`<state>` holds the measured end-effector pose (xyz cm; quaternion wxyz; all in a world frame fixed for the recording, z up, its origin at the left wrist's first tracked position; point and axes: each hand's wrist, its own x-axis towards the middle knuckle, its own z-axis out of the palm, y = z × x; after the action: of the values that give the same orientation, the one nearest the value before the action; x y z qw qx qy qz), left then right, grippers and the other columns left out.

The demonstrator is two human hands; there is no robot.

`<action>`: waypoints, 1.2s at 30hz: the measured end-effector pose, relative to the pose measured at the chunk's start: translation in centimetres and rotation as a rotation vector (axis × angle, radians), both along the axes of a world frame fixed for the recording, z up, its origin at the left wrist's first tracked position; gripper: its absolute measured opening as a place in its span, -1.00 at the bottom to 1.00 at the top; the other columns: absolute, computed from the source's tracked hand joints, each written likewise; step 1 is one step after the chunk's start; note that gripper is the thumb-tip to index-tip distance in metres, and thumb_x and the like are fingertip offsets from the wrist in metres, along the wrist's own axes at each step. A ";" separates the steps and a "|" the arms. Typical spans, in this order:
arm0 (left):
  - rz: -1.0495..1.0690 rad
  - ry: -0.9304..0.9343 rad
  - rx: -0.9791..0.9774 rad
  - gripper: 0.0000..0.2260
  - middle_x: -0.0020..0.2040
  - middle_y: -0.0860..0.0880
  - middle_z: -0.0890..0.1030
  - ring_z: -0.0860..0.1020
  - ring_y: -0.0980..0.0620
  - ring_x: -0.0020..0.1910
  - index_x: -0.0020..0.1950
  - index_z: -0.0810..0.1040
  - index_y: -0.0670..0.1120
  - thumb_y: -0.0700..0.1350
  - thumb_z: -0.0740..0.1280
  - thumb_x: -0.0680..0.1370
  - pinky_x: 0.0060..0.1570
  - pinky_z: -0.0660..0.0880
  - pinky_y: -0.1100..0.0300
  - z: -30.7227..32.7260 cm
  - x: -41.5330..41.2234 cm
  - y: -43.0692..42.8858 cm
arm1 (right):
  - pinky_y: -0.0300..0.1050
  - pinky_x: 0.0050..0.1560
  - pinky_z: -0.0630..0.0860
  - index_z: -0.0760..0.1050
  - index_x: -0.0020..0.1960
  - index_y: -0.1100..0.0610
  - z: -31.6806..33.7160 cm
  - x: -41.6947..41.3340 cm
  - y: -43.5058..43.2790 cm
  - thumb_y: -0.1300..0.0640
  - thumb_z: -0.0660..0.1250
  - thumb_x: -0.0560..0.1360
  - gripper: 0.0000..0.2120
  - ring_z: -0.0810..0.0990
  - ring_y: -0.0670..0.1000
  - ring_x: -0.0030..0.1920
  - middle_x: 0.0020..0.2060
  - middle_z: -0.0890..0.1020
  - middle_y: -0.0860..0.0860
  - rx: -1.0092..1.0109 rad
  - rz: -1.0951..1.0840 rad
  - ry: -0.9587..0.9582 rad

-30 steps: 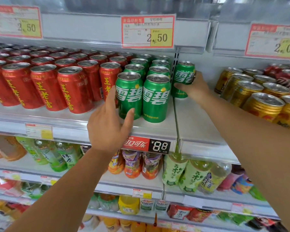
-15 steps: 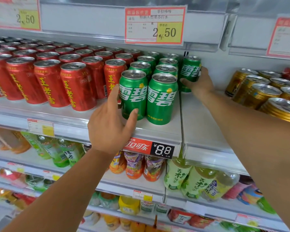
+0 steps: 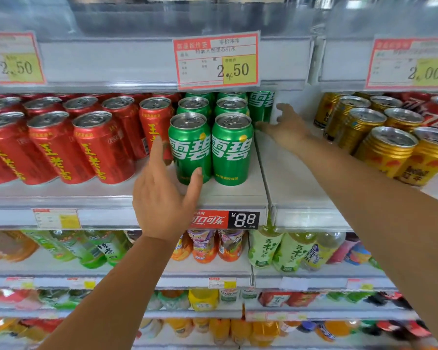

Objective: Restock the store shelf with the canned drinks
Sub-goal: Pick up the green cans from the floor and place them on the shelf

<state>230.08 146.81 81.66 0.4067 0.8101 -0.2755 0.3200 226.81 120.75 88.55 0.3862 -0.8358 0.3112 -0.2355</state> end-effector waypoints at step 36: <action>-0.536 1.172 1.296 -0.45 0.36 -0.12 0.43 0.49 -0.07 0.29 0.48 0.32 -0.04 0.05 0.36 0.53 0.27 0.43 0.01 -68.7 -34.1 -12.5 | -0.13 -0.03 0.43 0.25 0.44 -0.07 -74.9 -49.6 1.9 0.02 0.24 0.52 -0.50 0.51 0.08 0.15 0.29 0.44 0.04 0.789 -0.343 0.820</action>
<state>195.98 134.26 12.97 0.0079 0.8216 -0.3296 -0.4651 177.16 122.69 13.64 0.4723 -0.5896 0.6296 0.1812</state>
